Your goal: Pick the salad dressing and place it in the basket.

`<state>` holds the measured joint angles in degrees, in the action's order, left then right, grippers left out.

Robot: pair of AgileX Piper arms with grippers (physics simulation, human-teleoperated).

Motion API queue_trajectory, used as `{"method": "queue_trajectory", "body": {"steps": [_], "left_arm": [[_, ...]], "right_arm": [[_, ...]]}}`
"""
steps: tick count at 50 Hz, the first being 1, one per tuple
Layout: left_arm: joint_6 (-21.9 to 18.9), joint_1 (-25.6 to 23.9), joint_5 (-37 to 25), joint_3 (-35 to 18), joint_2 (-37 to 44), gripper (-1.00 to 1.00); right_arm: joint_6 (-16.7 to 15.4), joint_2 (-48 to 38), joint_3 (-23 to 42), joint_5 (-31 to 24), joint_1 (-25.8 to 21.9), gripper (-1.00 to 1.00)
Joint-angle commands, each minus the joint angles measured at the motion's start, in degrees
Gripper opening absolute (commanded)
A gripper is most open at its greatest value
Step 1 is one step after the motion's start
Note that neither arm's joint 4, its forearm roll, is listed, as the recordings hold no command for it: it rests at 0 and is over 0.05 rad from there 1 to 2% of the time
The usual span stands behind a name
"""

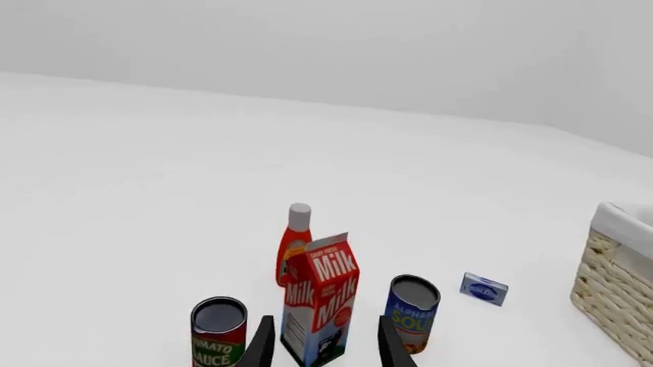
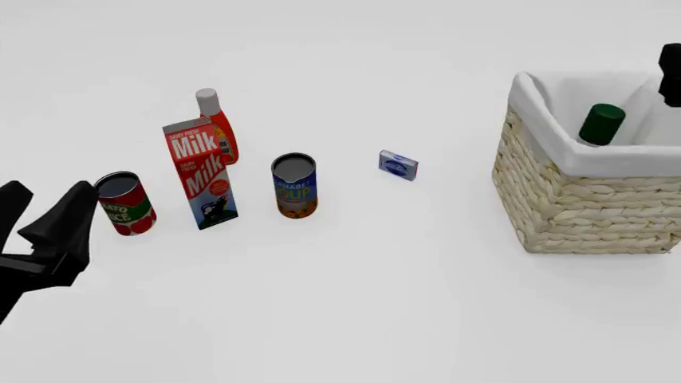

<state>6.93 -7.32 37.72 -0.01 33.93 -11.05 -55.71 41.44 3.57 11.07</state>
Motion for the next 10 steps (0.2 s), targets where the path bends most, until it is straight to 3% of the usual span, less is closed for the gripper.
{"method": "queue_trajectory", "body": {"steps": [1, 10], "left_arm": [[0.0, 0.0, 0.3, 0.0, 0.0, 1.0], [-0.1, 0.2, -0.8, 0.0, -1.1, 1.0]], "right_arm": [[0.9, 8.8, -3.8, -3.8, -0.4, 1.0], [2.4, 15.5, -6.2, -7.3, -1.5, 1.0]]}}
